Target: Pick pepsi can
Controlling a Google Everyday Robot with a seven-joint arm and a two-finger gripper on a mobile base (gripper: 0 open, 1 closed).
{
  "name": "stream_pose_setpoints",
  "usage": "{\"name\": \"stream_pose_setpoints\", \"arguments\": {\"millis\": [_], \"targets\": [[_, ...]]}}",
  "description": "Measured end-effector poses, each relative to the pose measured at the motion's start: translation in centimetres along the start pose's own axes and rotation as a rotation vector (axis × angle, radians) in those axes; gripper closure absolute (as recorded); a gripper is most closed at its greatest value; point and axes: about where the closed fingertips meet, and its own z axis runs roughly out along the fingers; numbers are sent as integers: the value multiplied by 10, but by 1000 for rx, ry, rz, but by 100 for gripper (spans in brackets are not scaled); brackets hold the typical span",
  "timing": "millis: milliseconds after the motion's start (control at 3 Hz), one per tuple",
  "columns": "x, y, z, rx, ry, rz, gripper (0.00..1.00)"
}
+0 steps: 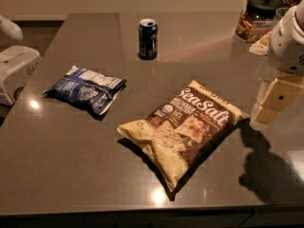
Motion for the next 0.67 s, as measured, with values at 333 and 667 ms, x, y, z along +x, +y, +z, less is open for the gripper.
{"name": "stream_pose_setpoints", "arguments": {"millis": [333,667], "targets": [[0,0,0,0,0,0,0],[0,0,0,0,0,0,0]]}}
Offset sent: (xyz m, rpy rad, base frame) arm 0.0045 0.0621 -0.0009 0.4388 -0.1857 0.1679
